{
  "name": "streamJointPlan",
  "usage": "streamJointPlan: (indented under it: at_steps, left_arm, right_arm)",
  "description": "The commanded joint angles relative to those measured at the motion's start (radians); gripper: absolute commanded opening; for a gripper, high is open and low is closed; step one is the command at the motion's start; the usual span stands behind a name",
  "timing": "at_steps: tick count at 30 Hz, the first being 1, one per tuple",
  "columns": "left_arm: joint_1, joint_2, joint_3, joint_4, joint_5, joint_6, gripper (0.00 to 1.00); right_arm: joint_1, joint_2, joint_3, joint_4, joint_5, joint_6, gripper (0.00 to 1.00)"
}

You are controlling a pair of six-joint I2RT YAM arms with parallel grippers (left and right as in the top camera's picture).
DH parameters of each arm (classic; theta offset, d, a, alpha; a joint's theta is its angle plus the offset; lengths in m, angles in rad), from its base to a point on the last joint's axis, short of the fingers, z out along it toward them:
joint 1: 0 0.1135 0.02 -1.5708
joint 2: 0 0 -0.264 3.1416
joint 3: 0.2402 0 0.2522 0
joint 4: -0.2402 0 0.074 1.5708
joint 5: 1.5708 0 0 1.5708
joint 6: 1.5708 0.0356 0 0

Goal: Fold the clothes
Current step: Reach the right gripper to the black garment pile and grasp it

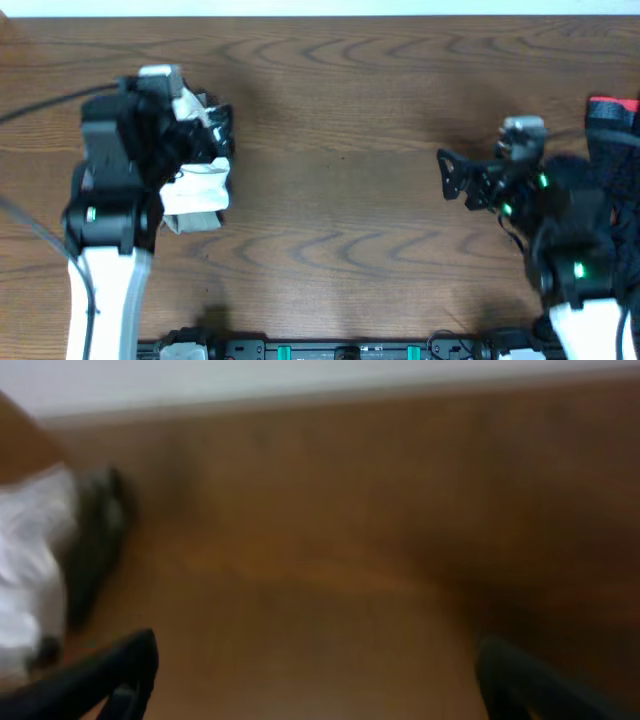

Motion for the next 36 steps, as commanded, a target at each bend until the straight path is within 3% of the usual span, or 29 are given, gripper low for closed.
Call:
streamJointPlan:
  at_steps: [1,6,12,19,28,34,36]
  left_arm:
    - [-0.018,0.056,0.055,-0.044,0.047,0.008,0.98]
    - [-0.018,0.063,0.055,-0.045,0.099,-0.036,0.98]
    - [-0.018,0.061,0.055,-0.007,0.098,-0.036,0.98]
    - [-0.020,0.071,0.055,-0.031,0.095,-0.036,0.98]
    - [-0.020,0.142,0.055,-0.137,0.092,-0.032,0.98]
    - [-0.020,0.197,0.055,-0.139,0.092,-0.029,0.98]
    - [-0.020,0.212,0.055,-0.140,0.092,-0.029,0.98]
  right_arm:
    - [-0.005,0.132,0.031,-0.040,-0.002,-0.087,0.99]
    - [-0.100,0.306,0.147,-0.115,0.002,-0.058,0.99]
    - [-0.373,0.565,0.443,-0.300,0.002,-0.048,0.99]
    - [-0.590,0.785,0.688,-0.275,0.101,0.035,0.99]
    - [-0.732,0.966,0.750,-0.148,0.352,0.105,0.92]
    - [-0.812,1.084,0.750,-0.060,0.205,0.101,0.79]
    - [-0.819,1.115,0.750,-0.048,0.201,0.102,0.79]
